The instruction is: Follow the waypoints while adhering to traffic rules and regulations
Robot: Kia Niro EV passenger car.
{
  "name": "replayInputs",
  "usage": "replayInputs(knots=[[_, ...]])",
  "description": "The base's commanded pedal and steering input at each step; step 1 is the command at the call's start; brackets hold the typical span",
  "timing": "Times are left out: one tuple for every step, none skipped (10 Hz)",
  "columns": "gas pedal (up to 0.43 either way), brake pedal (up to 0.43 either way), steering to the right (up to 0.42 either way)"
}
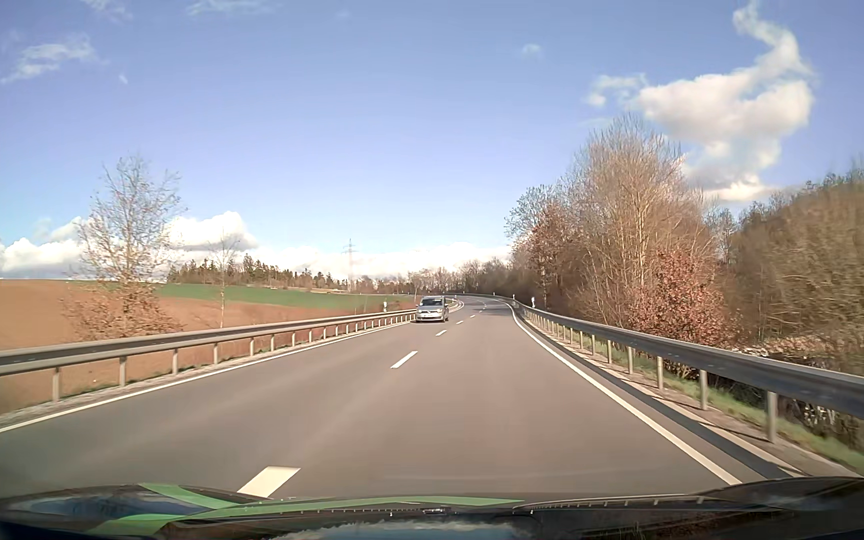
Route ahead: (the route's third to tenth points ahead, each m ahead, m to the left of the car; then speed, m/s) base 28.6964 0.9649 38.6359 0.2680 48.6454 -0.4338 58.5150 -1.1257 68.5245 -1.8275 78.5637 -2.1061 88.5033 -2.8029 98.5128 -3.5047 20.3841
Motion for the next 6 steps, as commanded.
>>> replayInputs(knots=[[0.22,0.0,0.009],[0.22,0.0,0.007],[0.22,0.0,0.007],[0.22,0.0,0.008],[0.22,0.0,0.008],[0.22,0.0,0.008]])
